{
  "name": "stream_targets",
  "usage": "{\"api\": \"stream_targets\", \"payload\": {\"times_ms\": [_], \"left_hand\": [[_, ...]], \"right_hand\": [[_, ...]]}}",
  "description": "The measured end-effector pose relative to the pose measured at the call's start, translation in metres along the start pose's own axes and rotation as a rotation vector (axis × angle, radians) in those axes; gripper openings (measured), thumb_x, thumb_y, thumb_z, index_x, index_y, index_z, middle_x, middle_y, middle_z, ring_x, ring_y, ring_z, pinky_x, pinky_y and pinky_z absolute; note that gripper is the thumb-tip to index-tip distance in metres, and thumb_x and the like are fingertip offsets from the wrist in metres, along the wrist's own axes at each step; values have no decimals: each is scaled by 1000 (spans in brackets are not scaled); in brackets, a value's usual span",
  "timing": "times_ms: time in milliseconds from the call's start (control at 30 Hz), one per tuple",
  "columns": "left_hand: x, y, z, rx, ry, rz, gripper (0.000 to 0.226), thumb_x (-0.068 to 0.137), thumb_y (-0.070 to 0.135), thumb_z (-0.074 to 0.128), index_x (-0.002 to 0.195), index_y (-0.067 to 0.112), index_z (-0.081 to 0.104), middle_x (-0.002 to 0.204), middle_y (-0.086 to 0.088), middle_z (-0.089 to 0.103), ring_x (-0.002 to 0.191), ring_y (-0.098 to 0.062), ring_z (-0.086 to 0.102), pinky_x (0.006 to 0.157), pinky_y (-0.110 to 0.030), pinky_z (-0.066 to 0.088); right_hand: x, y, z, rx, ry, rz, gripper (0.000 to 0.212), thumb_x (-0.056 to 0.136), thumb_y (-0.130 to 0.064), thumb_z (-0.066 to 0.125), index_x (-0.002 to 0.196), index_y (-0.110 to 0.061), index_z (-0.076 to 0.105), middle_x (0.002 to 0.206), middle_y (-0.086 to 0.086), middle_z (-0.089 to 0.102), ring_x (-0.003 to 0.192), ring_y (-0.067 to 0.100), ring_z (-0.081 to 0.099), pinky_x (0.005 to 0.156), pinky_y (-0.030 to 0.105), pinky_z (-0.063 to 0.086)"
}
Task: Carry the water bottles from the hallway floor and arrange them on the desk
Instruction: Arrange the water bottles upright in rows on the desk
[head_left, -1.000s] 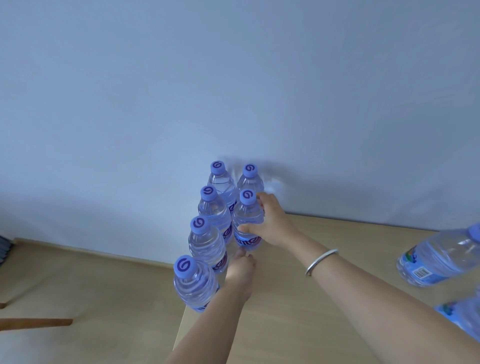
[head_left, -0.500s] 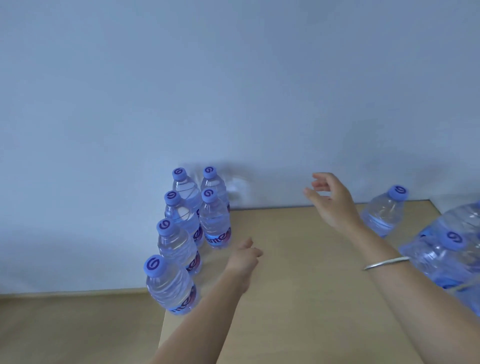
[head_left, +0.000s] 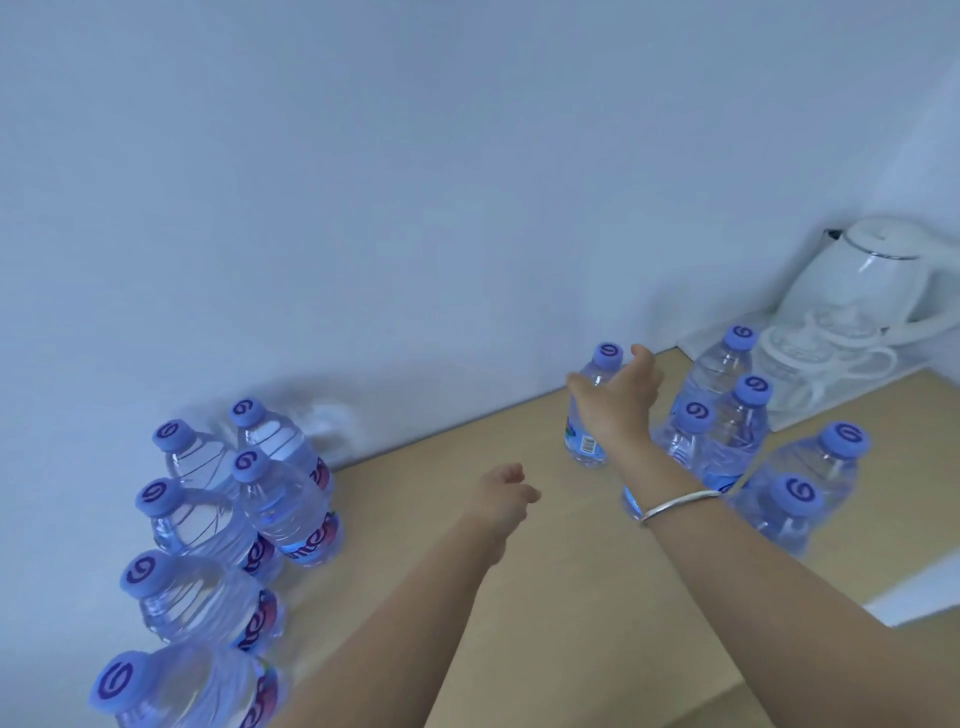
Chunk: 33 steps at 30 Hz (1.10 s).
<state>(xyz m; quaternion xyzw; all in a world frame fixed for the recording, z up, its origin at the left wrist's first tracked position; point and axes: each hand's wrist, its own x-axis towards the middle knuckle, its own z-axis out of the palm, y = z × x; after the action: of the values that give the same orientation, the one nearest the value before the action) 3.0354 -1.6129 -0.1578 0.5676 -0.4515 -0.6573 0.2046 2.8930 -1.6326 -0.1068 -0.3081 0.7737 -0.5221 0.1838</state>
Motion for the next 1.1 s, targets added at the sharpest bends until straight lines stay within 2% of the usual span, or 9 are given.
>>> {"api": "stream_targets", "payload": {"times_ms": [100, 267, 467, 567, 667, 767, 867, 1000, 1100], "left_hand": [[4, 6, 5, 36, -12, -9, 56, 88, 0, 54, 141, 7, 36, 140, -5, 43, 100, -17, 47, 88, -28, 40], [12, 10, 1, 44, -1, -33, 54, 88, -1, 53, 140, 6, 38, 137, -6, 44, 105, -18, 48, 86, -27, 42], [17, 7, -6, -3, -36, -84, 49, 87, 4, 57, 134, 6, 43, 111, -3, 52, 100, -18, 52, 85, -29, 43], [15, 2, -10, -78, -34, -113, 44, 91, 13, 56, 133, 7, 45, 103, -1, 55, 98, -19, 54, 84, -29, 44], [7, -8, -18, -184, 3, -137, 42, 97, 30, 46, 133, 8, 43, 116, -4, 51, 104, -22, 55, 87, -32, 45], [-2, -20, -29, -287, 34, -174, 51, 98, 41, 38, 135, 6, 40, 119, -9, 52, 104, -26, 57, 86, -34, 46], [-11, -30, -42, -473, 49, -204, 57, 98, 46, 35, 133, 2, 40, 117, -15, 55, 100, -29, 59, 86, -36, 46], [-26, -33, -55, -664, 54, -177, 65, 98, 50, 30, 130, -5, 44, 104, -16, 62, 93, -26, 61, 85, -36, 46], [-43, -35, -65, -747, 23, -180, 72, 96, 56, 25, 123, -4, 53, 99, -17, 68, 86, -25, 67, 73, -35, 54]], "right_hand": [[11, 6, 12, -34, -13, 87, 66, 74, -18, 72, 127, -1, 38, 129, 17, 41, 124, 33, 35, 104, 41, 31], [24, 22, 25, -50, -21, 229, 64, 73, -21, 73, 126, -12, 38, 129, 12, 40, 116, 38, 43, 89, 37, 38], [29, 31, 26, -58, -54, 169, 53, 75, -18, 69, 119, -13, 41, 121, 9, 47, 109, 36, 49, 78, 34, 40], [25, 29, 23, -1, -215, 153, 53, 73, -19, 71, 117, -12, 41, 118, 8, 50, 107, 31, 53, 81, 36, 45], [12, 22, 17, 79, -436, 9, 45, 73, -16, 74, 109, -15, 47, 112, 3, 57, 102, 22, 57, 78, 31, 44], [-2, 8, 7, 103, -672, -158, 45, 71, -17, 78, 106, -29, 52, 105, -7, 63, 98, 10, 60, 86, 28, 47], [-14, -13, 0, 128, -809, -226, 43, 72, -18, 79, 103, -35, 55, 100, -14, 65, 92, 0, 61, 80, 20, 47], [-35, -43, -3, 159, -945, -275, 36, 65, -24, 73, 97, -31, 57, 86, -18, 62, 81, -2, 61, 69, 12, 44], [-54, -61, -1, 222, -1088, -304, 37, 64, -18, 68, 99, -18, 57, 87, -8, 61, 83, 8, 59, 74, 20, 45]]}}
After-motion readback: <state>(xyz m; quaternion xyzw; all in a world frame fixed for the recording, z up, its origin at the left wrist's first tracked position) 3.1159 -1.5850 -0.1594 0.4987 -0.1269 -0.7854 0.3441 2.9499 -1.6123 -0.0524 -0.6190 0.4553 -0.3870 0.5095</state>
